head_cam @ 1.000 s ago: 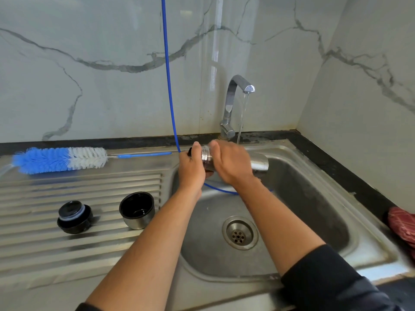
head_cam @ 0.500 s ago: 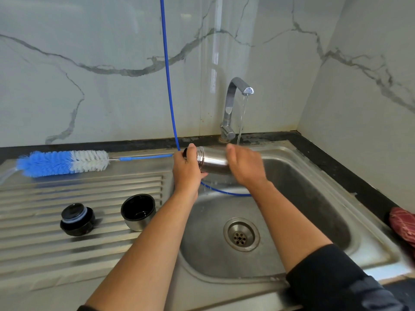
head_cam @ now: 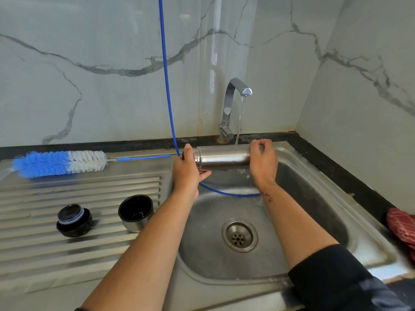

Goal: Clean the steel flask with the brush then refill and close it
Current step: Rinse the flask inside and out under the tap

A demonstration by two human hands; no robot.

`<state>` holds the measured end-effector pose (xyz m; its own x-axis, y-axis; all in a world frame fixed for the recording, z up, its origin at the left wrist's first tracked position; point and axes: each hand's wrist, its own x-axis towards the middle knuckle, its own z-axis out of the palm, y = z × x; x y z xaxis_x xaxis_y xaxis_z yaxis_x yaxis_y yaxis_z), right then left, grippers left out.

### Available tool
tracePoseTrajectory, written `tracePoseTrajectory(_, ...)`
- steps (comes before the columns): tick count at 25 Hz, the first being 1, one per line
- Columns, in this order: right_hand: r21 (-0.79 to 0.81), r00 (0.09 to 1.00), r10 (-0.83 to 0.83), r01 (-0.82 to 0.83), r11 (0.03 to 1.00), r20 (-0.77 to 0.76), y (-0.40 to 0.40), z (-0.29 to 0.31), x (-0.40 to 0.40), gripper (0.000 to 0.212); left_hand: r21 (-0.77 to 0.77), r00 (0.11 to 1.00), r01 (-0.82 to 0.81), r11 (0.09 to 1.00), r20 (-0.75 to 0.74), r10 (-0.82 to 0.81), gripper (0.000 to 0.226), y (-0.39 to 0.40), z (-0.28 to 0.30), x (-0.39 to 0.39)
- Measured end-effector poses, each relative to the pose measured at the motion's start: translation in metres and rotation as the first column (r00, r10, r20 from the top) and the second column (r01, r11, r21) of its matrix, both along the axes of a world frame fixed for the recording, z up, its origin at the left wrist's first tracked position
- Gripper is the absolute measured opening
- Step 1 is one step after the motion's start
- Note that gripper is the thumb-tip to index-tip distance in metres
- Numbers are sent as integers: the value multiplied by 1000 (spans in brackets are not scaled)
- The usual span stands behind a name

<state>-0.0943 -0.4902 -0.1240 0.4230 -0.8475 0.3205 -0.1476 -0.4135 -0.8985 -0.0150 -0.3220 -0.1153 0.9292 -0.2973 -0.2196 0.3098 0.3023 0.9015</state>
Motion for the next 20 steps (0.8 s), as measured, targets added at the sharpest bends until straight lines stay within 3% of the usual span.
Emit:
tracePoseTrajectory(2,-188,954,-15,-43,981,-299,3,-4,1,43,39,998,-14,999,69,11,43,-3,-1,-2)
tracePoseTrajectory(4,-377,870,-68,-140,916,-489,18,-4,15,60,75,994,-9,997,111,1,40,-4,0,-6)
tracePoseTrajectory(7,-577,888,69,-353,736,-455,58,12,34,58,96,989,-3,995,147,-11,52,-5,2,-12)
tracePoseTrajectory(9,-650,903,116,-382,657,-414,54,11,33,53,81,991,-27,996,134,16,50,-2,2,-7)
tracePoseTrajectory(13,-532,887,-115,-160,832,-447,3,-8,9,56,88,991,-63,994,123,51,41,2,5,-3)
tracePoseTrajectory(15,-609,906,-144,-144,780,-398,19,-6,20,59,87,991,-51,995,126,40,45,-2,5,-9)
tracePoseTrajectory(18,-741,942,64,-299,601,-329,63,8,38,47,92,990,-36,995,140,23,55,-7,1,-12)
tracePoseTrajectory(20,-721,938,103,-321,614,-330,45,7,33,45,70,988,-71,995,140,60,45,-3,1,-9)
